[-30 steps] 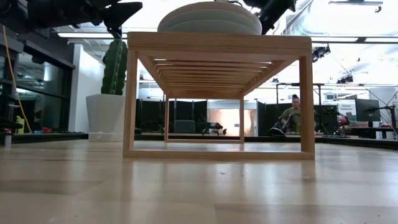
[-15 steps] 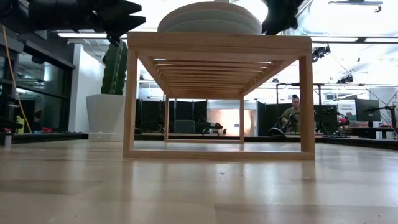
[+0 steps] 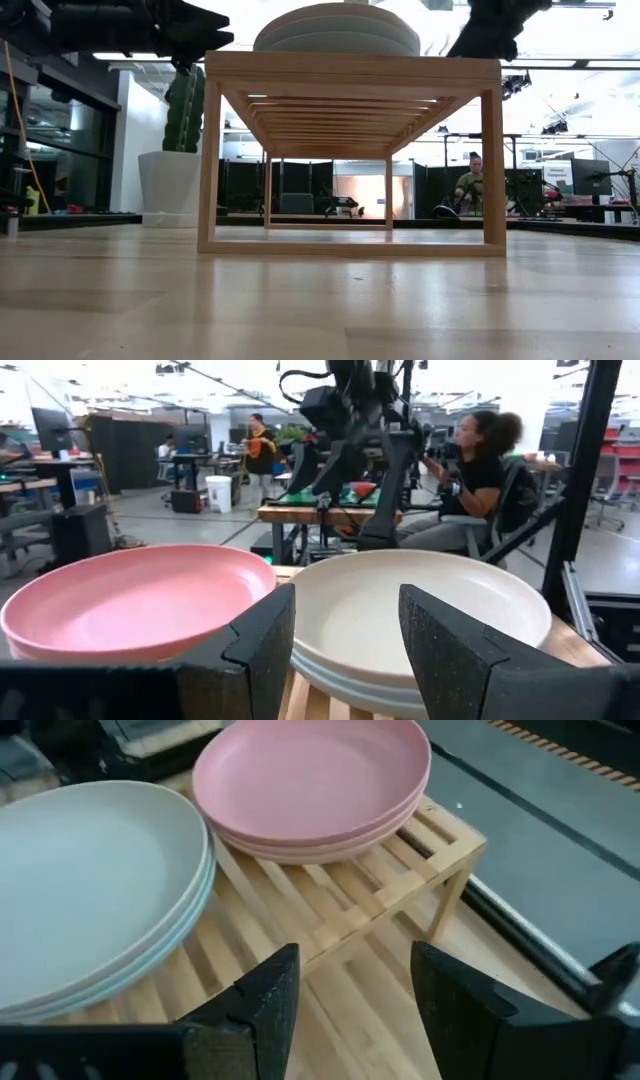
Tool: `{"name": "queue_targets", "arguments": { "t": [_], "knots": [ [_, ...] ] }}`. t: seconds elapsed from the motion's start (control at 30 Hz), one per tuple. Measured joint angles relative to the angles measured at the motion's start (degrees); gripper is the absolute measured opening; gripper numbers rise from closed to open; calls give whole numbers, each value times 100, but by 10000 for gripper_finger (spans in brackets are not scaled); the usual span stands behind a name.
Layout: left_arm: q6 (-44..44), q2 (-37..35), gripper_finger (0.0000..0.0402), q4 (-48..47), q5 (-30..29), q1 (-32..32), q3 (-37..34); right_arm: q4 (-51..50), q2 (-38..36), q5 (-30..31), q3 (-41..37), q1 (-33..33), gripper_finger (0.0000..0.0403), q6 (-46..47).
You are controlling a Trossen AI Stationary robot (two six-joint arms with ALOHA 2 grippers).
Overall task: Place and stack plates onto a shelf
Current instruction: Return to Home Position
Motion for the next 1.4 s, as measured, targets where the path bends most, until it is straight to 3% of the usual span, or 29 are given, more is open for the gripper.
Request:
{"name": "queue_targets", "arguments": {
  "t": [0.27, 0.7, 1.1, 1.4],
  "knots": [
    [-126, -142, 170, -461, 146, 68, 0, 858, -749, -80, -804, 65, 174, 583],
    [-509, -248, 170, -824, 620, -200, 0, 1190, -635, -113, -813, 65, 174, 944],
    [-452, -1405, 170, -1966, 577, -671, -4, 1159, -635, -124, -813, 65, 174, 895],
    [-749, -2404, 170, -1010, 127, -1353, -1249, 670, -635, -124, -813, 65, 174, 896]
  ]
}}
